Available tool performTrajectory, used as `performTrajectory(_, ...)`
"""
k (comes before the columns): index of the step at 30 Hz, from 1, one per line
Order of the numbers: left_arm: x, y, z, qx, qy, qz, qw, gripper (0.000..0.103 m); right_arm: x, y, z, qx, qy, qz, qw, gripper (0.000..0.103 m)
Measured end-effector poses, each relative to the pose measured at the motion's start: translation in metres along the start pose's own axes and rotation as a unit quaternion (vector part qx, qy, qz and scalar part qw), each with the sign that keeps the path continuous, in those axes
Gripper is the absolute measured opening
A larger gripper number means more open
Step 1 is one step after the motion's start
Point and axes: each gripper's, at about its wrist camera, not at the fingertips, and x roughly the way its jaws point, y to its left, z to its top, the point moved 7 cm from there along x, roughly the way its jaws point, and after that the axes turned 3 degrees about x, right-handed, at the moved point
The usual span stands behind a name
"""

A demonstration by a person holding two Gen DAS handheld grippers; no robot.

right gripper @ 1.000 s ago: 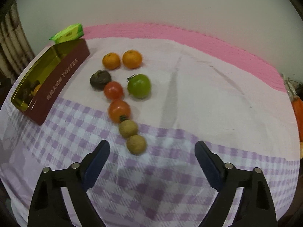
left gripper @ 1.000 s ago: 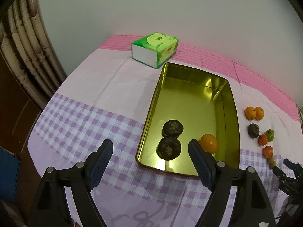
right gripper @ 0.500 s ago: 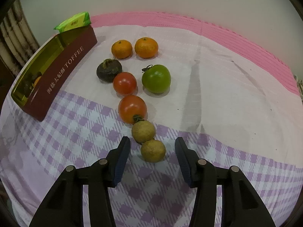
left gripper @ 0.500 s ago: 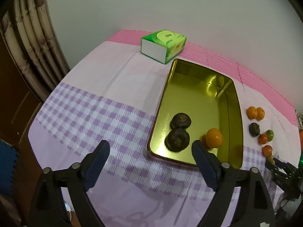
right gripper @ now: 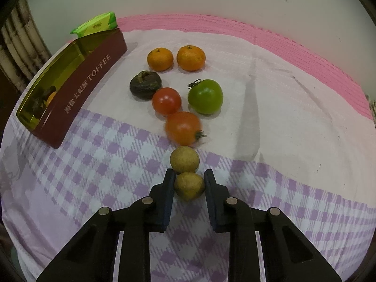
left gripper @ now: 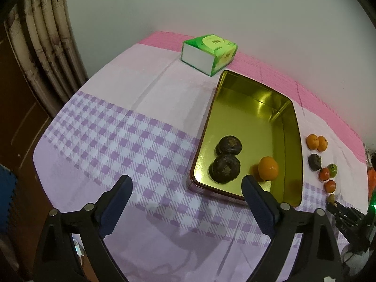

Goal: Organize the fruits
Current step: 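Carry the longan over the tin and open the right tool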

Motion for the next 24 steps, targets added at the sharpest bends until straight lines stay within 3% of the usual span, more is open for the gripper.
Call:
performTrajectory(6,0.0,0.009,0.002,-0.019,-0.001,0.004,0.9998,0.092,-0.017,0.018,0.013,-0.012,-0.01,0.01,1.0,0.026)
performTrajectory(12,-0.002,0.025,0.006,-0.049,-0.013,0.023,0.9984,0.092,-0.021,0.043,0.058,-0.042,-0.028,0.046,0.998,0.026)
performTrajectory(24,0.001,0.053,0.008,-0.107,-0.01,0.039,0.9934,0.1,-0.012,0.168,0.104,-0.14,-0.028,0.126,0.982,0.026)
